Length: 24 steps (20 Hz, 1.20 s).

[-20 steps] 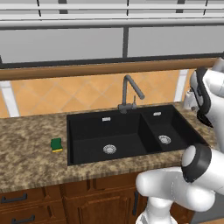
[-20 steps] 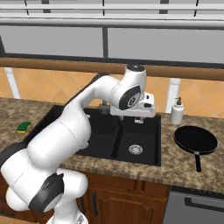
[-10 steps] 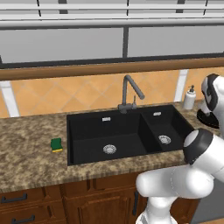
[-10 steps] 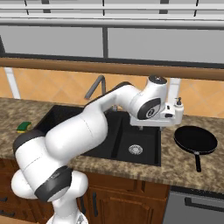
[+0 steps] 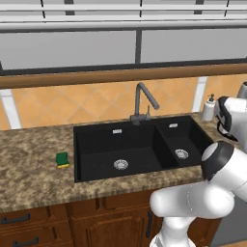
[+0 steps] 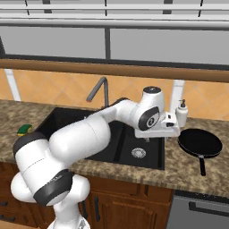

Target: Pick the pan and sponge and place them into the sink. Then turn on the water.

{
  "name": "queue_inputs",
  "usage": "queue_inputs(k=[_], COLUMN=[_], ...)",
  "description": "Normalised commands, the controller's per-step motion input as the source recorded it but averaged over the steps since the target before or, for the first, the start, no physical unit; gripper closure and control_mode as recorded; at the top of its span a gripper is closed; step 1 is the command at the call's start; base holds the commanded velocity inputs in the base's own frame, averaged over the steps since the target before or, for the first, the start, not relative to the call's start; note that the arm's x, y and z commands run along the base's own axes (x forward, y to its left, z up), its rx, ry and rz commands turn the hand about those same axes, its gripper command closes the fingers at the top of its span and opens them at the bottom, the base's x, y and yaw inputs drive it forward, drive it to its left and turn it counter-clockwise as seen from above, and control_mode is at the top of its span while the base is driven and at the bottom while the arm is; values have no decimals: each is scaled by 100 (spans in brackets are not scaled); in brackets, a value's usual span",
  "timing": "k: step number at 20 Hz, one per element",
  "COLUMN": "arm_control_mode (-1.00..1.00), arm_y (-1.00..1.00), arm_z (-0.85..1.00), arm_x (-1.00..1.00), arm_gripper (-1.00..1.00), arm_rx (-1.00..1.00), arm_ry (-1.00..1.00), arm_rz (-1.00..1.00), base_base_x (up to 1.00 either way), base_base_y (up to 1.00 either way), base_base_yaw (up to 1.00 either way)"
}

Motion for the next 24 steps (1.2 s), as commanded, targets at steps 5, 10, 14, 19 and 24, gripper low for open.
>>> queue_inputs(k=[5,10,14,19,24], arm_control_mode=[-100,-100,-100,-100,-100], arm_y=[-52,-62,-68,-47,-33], arm_z=[-18,-17,-6,0,-15], arm_x=[0,0,0,1,1], arm_gripper=[-100,-100,-100,-100,-100], arm_rx=[6,9,13,7,3], arm_ry=[6,7,5,3,1], arm_rz=[-15,-8,-2,0,0], base_base_x=[0,0,0,0,0], base_base_y=[0,0,0,0,0], base_base_yaw=[0,0,0,0,0])
